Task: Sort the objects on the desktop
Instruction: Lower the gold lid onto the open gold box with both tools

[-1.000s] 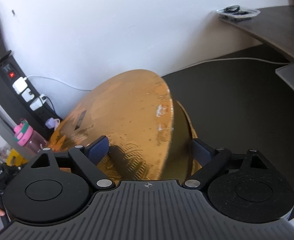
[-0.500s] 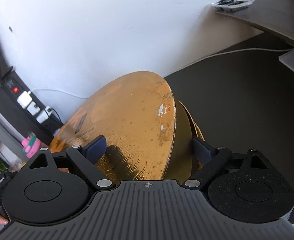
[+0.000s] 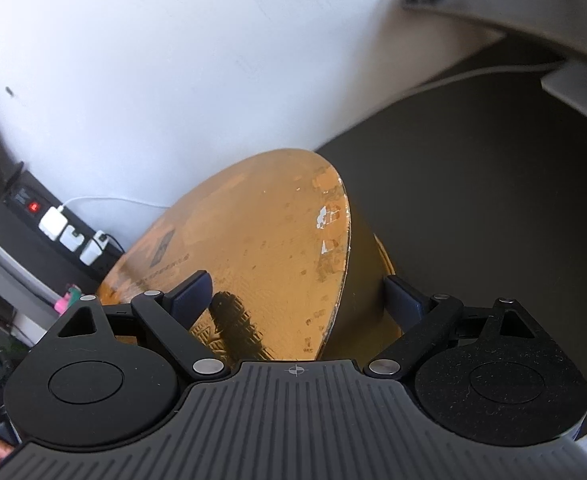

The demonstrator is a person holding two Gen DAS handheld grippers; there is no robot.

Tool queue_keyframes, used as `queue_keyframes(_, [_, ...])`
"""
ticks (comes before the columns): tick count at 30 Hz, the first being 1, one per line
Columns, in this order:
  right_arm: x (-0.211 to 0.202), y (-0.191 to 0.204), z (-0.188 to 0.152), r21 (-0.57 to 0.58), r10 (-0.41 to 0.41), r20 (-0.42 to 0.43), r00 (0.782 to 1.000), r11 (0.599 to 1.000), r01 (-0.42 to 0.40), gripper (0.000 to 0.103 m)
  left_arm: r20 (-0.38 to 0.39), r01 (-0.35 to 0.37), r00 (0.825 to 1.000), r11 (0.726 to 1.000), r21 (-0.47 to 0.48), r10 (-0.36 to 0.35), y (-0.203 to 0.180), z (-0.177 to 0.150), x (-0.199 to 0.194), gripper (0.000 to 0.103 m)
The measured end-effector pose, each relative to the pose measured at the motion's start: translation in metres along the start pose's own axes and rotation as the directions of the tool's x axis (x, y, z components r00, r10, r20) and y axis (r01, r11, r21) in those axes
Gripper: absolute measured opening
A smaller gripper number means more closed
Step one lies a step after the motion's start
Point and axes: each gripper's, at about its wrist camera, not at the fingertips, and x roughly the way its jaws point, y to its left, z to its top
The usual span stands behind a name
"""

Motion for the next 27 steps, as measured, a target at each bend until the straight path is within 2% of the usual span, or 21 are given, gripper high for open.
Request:
queue_keyframes(11, [-0.002, 0.008, -0.005, -0.071, -0.045, 0.003, 0.999, 0.996, 0.045, 0.093, -0.04, 0.024, 0.999, 1.0, -0.003, -0.024, 0.015, -0.007, 0.005, 0.101])
queue_keyframes(15, [-0.006, 0.014, -0.004, -0.095, -0.062, 0.004, 0.998, 0.993, 0.062, 0.095, -0.011, 0.0, 1.0, 0.999, 0.04, 0.0, 0.01, -0.004, -0.007, 0.102])
queue_keyframes(20, [-0.026, 0.031, -0.006, -0.155, -0.118, 0.081, 0.99, 0.979, 0.13, 0.097, -0.018, -0.053, 0.998, 0.993, 0.109, 0.056, -0.004, -0.008, -0.025, 0.102])
queue_keyframes(24, [-0.053, 0.058, -0.02, -0.254, -0.185, 0.153, 0.971, 0.942, 0.22, 0.097, -0.017, -0.08, 0.996, 0.97, 0.228, 0.086, -0.03, -0.027, -0.044, 0.102])
queue_keyframes(27, [-0.074, 0.087, -0.046, -0.387, -0.187, 0.174, 0.967, 0.89, 0.242, 0.088, -0.005, -0.155, 0.986, 0.927, 0.341, 0.167, -0.055, -0.048, -0.055, 0.102])
